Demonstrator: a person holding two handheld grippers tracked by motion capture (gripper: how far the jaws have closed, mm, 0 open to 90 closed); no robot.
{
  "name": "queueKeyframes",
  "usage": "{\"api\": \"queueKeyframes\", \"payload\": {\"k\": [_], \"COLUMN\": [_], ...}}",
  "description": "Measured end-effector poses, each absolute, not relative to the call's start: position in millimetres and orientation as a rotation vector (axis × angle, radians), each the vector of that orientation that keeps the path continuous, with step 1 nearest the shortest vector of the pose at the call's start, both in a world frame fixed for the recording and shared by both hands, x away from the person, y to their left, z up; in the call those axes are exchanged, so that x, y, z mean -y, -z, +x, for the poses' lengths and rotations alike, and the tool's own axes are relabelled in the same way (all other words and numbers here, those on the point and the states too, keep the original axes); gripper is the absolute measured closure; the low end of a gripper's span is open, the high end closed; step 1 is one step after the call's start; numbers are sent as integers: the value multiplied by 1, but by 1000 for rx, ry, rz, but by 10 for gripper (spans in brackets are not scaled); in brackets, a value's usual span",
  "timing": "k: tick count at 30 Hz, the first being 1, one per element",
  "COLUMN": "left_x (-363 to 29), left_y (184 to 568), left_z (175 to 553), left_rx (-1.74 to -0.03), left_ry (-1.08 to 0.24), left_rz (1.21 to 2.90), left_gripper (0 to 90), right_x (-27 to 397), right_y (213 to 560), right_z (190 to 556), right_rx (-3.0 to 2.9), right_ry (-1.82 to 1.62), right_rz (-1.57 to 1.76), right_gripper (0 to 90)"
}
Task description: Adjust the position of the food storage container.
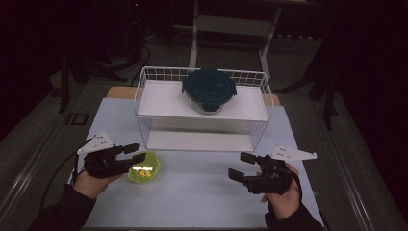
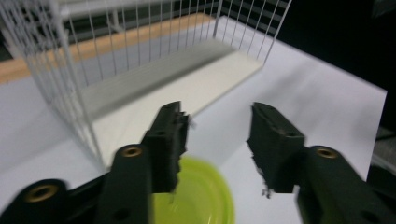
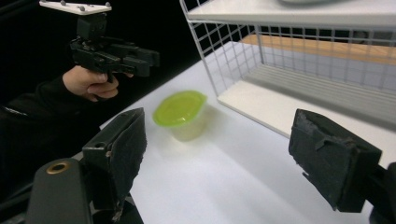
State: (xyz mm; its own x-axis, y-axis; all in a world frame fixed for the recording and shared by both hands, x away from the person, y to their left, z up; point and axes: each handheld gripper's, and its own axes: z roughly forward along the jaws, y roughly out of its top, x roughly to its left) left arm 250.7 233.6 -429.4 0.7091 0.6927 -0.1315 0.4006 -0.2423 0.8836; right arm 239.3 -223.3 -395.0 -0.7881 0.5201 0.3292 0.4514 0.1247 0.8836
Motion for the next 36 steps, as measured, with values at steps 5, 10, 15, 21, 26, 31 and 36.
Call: {"api": "queueKeyframes", "payload": {"k": [5,10,15,21,26,31,36], "left_x": [-247,-263,-278,-294,-296,-289,-278], "left_y": [446,464,479,507,523,533,536], "left_z": [252,252,249,254,260,267,270], "left_rx": [-912,-992,-1052,-1107,-1087,-1051,-1025], "left_ry": [-356,-372,-395,-398,-366,-326,-292], "left_rz": [1911,1943,1966,2007,2029,2034,2057], "left_gripper": [696,804,869,879,880,880,879], "right_x": [235,244,250,255,256,255,255], "right_y": [406,412,417,420,421,422,424], "right_z": [228,222,220,219,220,220,221], "right_rx": [-2289,-2267,-2255,-2241,-2237,-2243,-2249], "right_ry": [-1796,-1793,-1784,-1796,-1799,-1801,-1803], "right_rz": [1024,1049,1079,1093,1101,1101,1107], "right_gripper": [187,187,188,188,188,188,188]}}
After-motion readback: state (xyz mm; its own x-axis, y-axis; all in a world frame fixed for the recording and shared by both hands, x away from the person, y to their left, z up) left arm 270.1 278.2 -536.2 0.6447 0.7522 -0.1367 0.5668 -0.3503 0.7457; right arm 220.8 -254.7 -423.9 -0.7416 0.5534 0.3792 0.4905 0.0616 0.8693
